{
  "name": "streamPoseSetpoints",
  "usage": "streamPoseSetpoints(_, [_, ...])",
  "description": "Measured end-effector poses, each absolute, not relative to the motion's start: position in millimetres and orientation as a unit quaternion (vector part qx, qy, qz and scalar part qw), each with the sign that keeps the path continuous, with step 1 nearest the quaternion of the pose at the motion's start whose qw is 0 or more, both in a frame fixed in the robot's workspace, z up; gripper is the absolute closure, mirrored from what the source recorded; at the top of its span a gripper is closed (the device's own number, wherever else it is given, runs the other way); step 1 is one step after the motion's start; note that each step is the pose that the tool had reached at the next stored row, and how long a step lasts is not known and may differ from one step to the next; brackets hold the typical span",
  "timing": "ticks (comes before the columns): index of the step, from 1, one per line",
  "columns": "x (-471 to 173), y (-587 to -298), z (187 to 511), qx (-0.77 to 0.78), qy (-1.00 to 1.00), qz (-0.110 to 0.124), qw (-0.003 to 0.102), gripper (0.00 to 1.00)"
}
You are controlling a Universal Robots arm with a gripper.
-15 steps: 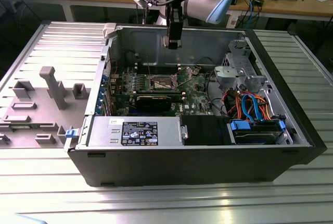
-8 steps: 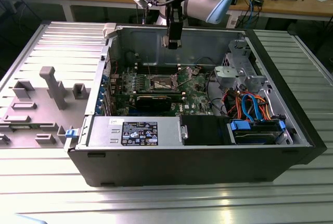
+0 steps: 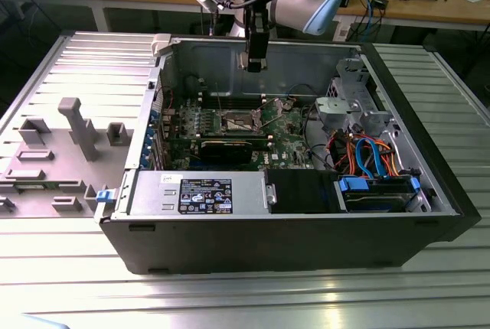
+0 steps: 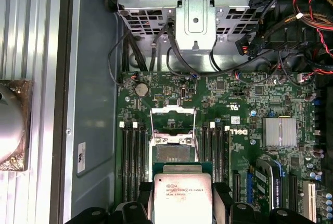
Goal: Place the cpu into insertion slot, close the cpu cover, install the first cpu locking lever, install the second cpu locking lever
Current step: 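Place the cpu into insertion slot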
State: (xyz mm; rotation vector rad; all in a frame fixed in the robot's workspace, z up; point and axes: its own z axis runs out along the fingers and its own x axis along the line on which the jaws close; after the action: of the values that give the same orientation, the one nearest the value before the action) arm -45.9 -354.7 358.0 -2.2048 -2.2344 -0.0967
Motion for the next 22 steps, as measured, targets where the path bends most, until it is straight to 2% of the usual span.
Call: streamPoseSetpoints(22, [-47.4,-353.7,338.5,-0.704,-0.709,-0.035,-0.004,0.45])
